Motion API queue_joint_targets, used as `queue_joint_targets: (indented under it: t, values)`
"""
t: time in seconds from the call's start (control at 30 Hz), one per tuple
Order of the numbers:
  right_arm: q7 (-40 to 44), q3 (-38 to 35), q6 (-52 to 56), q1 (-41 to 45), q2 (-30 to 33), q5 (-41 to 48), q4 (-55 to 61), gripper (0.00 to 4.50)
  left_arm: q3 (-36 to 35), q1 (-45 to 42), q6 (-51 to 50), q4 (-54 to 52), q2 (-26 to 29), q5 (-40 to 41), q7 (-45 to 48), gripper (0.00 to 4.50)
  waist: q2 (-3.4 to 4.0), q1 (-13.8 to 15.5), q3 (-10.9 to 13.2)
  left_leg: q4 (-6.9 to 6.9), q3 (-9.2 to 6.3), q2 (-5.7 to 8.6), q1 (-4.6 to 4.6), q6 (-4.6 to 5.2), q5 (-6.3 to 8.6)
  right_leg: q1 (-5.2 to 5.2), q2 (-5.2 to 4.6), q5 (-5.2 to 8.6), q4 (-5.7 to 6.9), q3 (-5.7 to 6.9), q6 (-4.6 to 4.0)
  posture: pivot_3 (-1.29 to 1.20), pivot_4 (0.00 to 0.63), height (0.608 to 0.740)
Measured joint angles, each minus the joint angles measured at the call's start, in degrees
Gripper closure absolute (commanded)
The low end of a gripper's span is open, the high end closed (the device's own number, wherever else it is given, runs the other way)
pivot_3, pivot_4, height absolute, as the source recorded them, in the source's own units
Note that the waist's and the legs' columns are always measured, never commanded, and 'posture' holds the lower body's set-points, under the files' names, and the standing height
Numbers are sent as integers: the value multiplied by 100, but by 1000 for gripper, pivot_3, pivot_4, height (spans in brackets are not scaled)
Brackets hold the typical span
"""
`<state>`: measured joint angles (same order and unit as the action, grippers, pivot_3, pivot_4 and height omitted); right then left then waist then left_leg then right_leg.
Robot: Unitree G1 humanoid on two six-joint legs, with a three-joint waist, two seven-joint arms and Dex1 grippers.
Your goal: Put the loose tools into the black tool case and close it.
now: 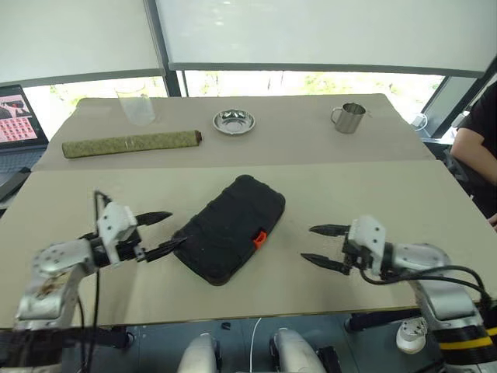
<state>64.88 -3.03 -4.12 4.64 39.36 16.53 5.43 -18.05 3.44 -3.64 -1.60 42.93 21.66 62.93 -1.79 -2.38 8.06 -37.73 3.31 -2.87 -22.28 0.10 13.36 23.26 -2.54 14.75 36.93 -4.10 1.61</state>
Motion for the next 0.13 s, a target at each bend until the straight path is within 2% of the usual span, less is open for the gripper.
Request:
queue_joint_targets:
  t: [0.13]
  values:
    - [260, -214, -444, -35, 100, 83, -663, 39, -176, 663, 474, 295, -16, -253, -119, 924, -40, 51, 41, -1, 1, -5, -9, -1, 0, 5, -11, -6, -4, 3, -11, 0, 150, 740]
